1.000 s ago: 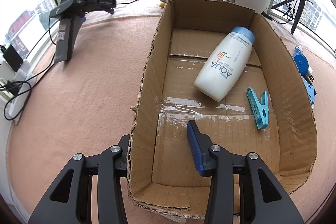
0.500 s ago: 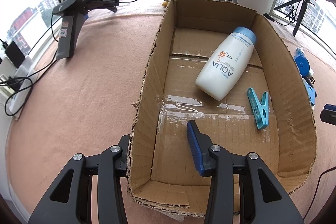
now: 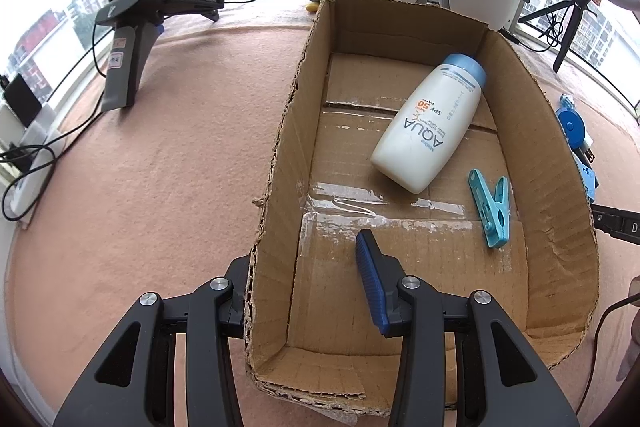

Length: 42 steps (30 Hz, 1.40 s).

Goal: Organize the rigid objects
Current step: 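Move the right tool toward the patterned lighter, then close the right tool on the patterned lighter, then carry the lighter with the right tool into the box and release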

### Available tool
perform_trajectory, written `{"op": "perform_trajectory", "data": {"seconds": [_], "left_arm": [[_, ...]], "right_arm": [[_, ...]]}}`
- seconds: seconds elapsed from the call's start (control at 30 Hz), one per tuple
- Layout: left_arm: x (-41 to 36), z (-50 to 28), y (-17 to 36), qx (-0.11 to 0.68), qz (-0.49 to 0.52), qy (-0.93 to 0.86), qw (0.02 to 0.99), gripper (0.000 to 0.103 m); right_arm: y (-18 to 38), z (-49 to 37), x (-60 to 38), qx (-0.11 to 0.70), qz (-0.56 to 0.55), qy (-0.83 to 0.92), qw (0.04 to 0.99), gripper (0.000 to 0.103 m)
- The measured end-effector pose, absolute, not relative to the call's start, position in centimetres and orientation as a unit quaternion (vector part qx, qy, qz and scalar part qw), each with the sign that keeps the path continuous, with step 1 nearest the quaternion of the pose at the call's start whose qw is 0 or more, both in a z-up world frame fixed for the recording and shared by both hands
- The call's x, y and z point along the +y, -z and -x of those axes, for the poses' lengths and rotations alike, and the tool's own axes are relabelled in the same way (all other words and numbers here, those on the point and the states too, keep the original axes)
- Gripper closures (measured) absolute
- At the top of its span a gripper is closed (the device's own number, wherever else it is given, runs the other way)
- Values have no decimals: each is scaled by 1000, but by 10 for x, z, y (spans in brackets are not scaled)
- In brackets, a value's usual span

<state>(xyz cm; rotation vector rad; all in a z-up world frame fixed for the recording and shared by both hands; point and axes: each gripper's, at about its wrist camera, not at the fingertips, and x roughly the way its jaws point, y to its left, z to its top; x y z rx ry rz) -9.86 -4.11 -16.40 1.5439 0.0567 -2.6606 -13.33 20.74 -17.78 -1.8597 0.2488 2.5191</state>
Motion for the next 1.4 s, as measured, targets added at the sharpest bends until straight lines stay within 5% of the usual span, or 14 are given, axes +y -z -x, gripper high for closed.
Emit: {"op": "perform_trajectory", "data": {"seconds": [0.63,0.9,1.4], "left_arm": [[-43,99,165,28,-501,865,28,62],[-43,99,164,27,-501,865,28,62],[-44,97,165,26,-501,865,30,62]], "right_arm": [[178,121,223,7,596,-803,-12,62],[178,122,235,5,596,-802,-29,81],[155,107,239,35,573,-818,-43,82]]}}
